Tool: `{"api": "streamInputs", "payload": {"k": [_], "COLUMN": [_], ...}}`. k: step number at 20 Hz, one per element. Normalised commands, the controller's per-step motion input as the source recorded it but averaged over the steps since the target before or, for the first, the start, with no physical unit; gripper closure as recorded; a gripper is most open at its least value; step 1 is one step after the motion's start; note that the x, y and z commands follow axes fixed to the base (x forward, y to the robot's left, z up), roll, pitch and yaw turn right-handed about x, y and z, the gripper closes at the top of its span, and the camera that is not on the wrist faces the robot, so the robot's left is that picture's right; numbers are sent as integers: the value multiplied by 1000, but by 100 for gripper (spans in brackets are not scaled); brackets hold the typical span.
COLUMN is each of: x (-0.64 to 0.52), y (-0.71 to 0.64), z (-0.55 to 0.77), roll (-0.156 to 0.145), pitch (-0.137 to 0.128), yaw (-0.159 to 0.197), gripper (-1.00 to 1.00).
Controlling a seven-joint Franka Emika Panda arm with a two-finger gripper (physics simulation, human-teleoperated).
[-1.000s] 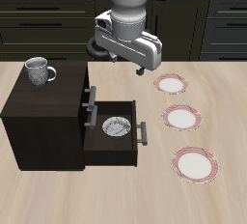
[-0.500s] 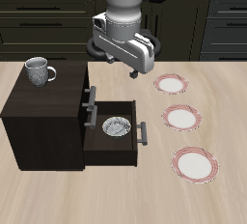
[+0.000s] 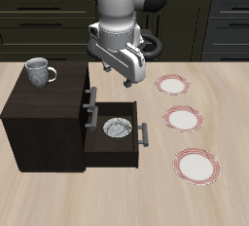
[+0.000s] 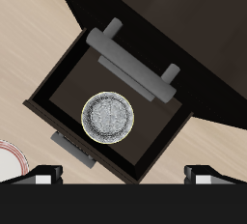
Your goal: Place the bowl on the middle plate relative to the robot
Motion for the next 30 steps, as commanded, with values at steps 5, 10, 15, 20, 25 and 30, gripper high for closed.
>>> {"api": "streamInputs", "payload": {"k": [5,10,15,20,25,30], "x": [96,46,-84,3,-60,18], "y": [-52,42,25,-103,-12,-15], "z": [-354,-385,-270,-160,-194,-202], "roll": [9,16,17,13,1,10], "pitch": [24,13,8,-1,0,5], "yaw": [-45,-36,-48,-48,-10,-22], "gripper": [-100,-100,-100,-100,-100,-100]}}
